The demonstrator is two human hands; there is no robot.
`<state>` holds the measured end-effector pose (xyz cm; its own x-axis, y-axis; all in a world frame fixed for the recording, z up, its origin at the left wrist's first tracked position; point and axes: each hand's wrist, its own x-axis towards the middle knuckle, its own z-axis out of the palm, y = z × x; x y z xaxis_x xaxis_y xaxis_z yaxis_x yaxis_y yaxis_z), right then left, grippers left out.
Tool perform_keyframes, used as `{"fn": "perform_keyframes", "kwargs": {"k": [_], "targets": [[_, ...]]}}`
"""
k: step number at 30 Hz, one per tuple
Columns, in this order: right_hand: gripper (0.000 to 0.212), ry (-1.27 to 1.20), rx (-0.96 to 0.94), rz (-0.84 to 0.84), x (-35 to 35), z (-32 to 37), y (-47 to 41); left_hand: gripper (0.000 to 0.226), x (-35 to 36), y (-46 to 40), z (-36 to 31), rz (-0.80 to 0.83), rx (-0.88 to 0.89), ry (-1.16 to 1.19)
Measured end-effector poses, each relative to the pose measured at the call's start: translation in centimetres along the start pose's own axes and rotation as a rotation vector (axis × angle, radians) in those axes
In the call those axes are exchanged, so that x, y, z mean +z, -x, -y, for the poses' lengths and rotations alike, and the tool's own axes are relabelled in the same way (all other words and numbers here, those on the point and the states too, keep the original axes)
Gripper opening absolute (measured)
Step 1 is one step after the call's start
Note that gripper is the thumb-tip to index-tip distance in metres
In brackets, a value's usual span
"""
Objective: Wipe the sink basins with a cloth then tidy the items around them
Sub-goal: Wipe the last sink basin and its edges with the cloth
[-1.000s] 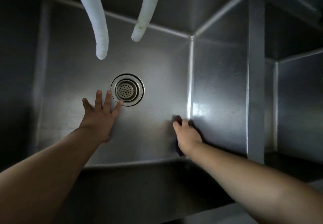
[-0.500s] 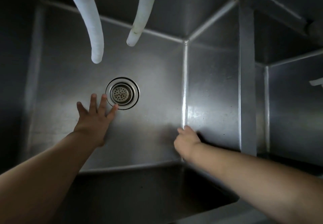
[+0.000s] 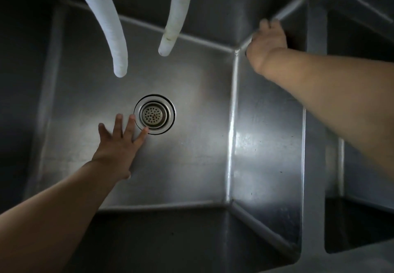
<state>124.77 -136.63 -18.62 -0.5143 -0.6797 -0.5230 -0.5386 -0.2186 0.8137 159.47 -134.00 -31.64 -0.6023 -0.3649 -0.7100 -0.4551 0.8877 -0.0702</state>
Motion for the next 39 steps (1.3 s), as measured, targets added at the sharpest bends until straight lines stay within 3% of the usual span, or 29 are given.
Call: {"fn": "perform_keyframes", "kwargs": {"k": [4,12,16,19,23,29,32,35,39], "targets": [[0.043,-0.114,-0.034,0.066,1.2,2.5,2.3,0.129,-0.4,0.2,-0.1,0.022,-0.002,0.000],[0.040,-0.185,-0.514,0.250,4.6,13.3,16.8,0.128,-0.8,0.6,-0.1,0.040,-0.001,0.008],[0.035,-0.156,-0.673,0.328,5.5,15.0,21.7,0.126,-0.7,0.8,0.0,0.019,-0.001,0.032],[0.027,-0.169,-0.732,0.286,5.6,14.0,23.0,0.128,-0.5,0.8,0.0,0.006,-0.004,0.029],[0.022,-0.208,-0.676,0.156,4.5,10.0,20.1,0.124,-0.5,0.8,0.1,0.011,0.003,0.021],[0.020,-0.088,-0.271,0.038,1.3,1.7,9.9,0.130,-0.5,0.7,0.0,0.018,-0.002,0.038],[0.026,-0.032,-0.163,0.078,0.2,-0.4,8.2,0.129,-0.5,0.7,-0.1,0.006,0.000,0.020],[0.030,-0.043,-0.147,0.048,0.5,0.2,10.0,0.129,-0.4,0.7,-0.1,0.002,0.003,0.026],[0.028,-0.125,-0.271,0.065,1.8,2.8,15.4,0.129,-0.3,0.8,0.0,0.014,0.007,0.047]]}}
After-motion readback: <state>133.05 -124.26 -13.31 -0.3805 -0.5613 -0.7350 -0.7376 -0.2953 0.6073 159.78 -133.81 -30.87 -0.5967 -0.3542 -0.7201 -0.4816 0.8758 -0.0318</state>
